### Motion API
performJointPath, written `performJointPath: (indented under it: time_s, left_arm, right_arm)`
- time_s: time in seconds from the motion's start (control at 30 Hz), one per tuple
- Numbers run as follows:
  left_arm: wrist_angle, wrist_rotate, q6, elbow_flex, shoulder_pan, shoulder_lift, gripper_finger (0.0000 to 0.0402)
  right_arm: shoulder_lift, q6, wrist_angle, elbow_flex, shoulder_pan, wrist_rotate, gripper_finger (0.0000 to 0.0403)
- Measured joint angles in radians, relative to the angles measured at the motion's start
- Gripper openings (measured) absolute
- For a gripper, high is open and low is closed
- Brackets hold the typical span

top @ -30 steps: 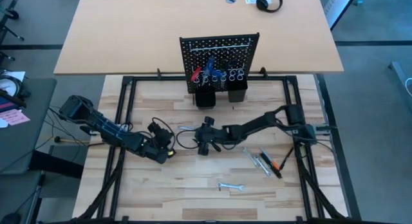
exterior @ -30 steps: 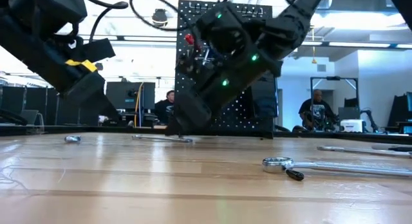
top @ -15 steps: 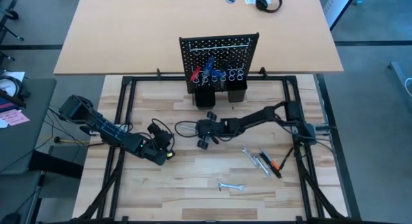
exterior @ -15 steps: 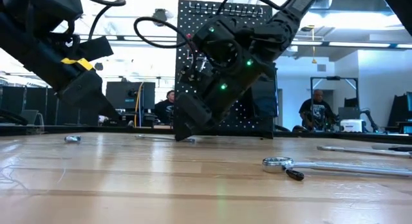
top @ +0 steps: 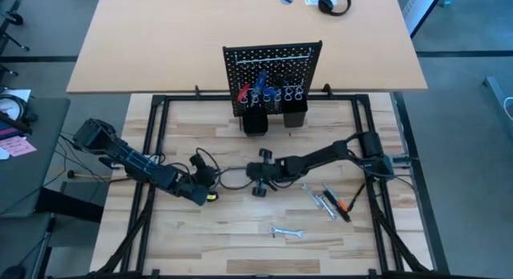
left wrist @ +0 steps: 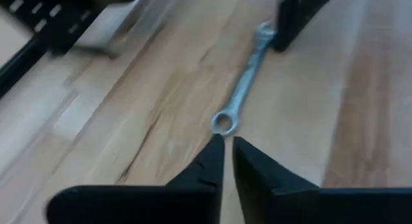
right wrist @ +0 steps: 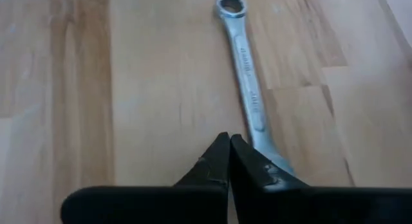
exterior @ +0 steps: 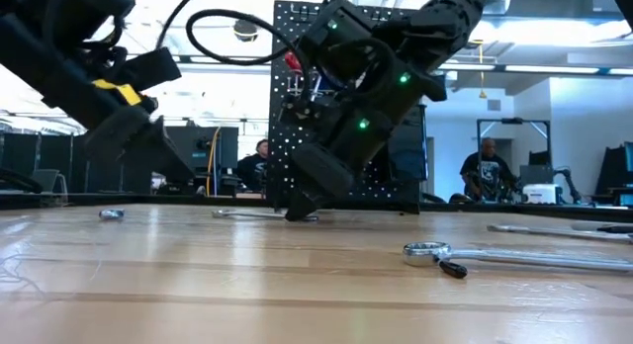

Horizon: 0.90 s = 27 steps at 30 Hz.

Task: Hang tools onto peg board
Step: Hang the wrench on the pegboard

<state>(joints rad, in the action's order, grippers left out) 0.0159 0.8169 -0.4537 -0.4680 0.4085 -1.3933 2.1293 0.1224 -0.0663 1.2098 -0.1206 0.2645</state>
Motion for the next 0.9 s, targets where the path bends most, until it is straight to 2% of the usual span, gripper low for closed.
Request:
performJointPath:
  time_s: [0.17,0.27,0.4,0.5,0.6,0.8,0.9]
  left_arm:
    - [0.211,-0.066,0.233,0.061,-0.042,0.000,0.0097]
    - [0.312,-0.100,0.272,0.106,-0.091,0.000,0.0137]
    - [0.327,-0.166,0.272,0.124,-0.165,0.000,0.0170]
    - [0.330,-0.252,0.298,0.126,-0.213,0.000,0.0174]
    - [0.345,-0.267,0.299,0.126,-0.234,0.000,0.0169]
    - [0.326,-0.272,0.269,0.126,-0.228,0.000,0.0163]
    - [0.315,-0.273,0.267,0.126,-0.219,0.000,0.0162]
  right_arm:
    - [-0.017,0.001,-0.012,-0.002,-0.030,0.012,0.0012]
    - [-0.022,0.000,-0.013,-0.004,-0.034,0.015,0.0015]
    - [-0.032,0.001,-0.018,-0.005,-0.036,0.009,0.0017]
    - [-0.048,-0.015,-0.017,-0.005,-0.036,-0.002,0.0019]
    - [-0.072,-0.028,-0.028,0.004,-0.037,-0.021,0.0035]
    - [-0.115,-0.126,0.010,0.044,0.003,-0.072,0.0112]
    - [-0.097,-0.154,0.084,0.043,0.061,-0.157,0.0154]
